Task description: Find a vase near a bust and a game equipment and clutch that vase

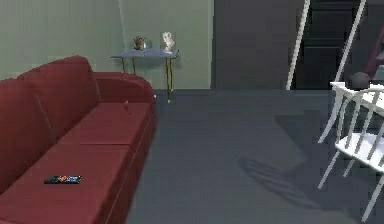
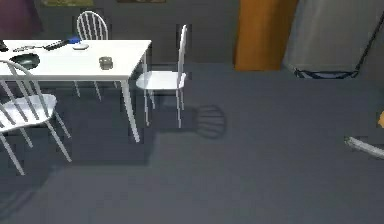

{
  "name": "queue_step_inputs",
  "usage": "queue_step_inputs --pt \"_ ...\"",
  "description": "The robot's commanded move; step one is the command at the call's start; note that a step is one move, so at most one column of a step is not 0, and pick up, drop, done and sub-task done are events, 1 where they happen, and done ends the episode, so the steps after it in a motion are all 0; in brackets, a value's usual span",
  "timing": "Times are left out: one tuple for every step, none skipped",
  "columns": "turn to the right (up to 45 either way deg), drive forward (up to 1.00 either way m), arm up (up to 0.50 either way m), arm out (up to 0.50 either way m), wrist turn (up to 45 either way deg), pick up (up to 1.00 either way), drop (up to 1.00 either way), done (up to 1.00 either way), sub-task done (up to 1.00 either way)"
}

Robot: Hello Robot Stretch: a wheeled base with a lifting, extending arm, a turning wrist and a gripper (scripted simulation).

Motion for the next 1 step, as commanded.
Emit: queue_step_inputs --pt "0.0 1.00 0.00 0.00 0.0 0.00 0.00 0.00 0.00"
